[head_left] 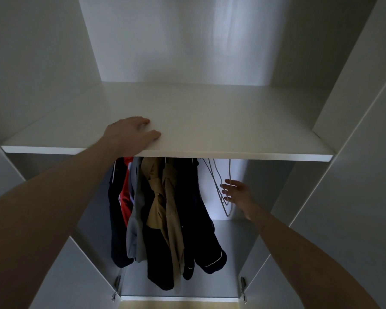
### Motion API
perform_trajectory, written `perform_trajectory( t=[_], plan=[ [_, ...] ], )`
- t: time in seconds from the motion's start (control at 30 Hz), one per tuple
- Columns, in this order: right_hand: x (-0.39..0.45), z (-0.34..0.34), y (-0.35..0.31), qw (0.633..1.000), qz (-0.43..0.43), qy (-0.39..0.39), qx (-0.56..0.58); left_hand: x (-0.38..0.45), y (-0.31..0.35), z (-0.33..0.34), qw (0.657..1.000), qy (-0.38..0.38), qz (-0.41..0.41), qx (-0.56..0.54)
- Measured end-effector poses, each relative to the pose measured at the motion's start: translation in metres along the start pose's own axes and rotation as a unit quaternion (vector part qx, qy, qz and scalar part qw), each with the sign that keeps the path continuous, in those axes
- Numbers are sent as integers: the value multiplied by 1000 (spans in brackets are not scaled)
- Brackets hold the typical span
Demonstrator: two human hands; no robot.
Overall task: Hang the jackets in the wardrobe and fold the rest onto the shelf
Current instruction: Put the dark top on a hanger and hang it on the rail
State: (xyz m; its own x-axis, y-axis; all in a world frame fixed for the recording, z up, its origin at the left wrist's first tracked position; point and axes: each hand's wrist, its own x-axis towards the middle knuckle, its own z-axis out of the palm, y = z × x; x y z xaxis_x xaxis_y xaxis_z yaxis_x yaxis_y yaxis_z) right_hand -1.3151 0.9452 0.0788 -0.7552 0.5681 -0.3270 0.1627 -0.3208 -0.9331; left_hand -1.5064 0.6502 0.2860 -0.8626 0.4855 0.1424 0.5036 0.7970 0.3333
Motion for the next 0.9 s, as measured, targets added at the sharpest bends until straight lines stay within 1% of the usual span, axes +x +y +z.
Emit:
perform_trajectory(
  t=[0.07, 0.2, 0.27, 0.37, 0.43, 0.53, 0.6, 0.7, 0.77, 0.83, 0.87, 0.9],
  plan=[
    [-2, -1, -2, 1000, -2, 5, -3, -1, 0, -1, 1000, 1, 3, -1],
    [2, -4, -6, 997, 10, 68, -33, -1, 2, -1, 1000, 4, 1, -2],
    [4, -5, -6, 992, -2, 96, -80, -2, 3, -1, 1000, 4, 0, -4],
    [5, -9, 1, 989, -28, 107, -97, -5, 5, -2, 1000, 13, -1, -11],
    [4, -15, 3, 967, -66, 147, -198, -6, 6, -3, 1000, 13, 3, -4],
    [5, -23, 0, 944, -95, 192, -251, -7, 7, -3, 1000, 13, 3, -3],
    [5, -28, -3, 927, -90, 207, -299, -7, 7, -3, 1000, 12, 1, -6],
    [7, -33, -3, 914, -65, 211, -342, -5, 5, -3, 1000, 10, 1, -5],
    [7, -27, -1, 898, -60, 228, -372, -4, 4, -2, 1000, 8, 0, -8],
    [4, -11, 2, 867, -115, 255, -412, -3, 2, -1, 1000, 8, 2, -7],
    [3, -1, 4, 854, -160, 253, -426, -2, 1, -1, 1000, 9, 3, -7],
    [4, 10, 7, 853, -199, 230, -425, -2, 0, 0, 1000, 10, 4, -9]
  ],
)
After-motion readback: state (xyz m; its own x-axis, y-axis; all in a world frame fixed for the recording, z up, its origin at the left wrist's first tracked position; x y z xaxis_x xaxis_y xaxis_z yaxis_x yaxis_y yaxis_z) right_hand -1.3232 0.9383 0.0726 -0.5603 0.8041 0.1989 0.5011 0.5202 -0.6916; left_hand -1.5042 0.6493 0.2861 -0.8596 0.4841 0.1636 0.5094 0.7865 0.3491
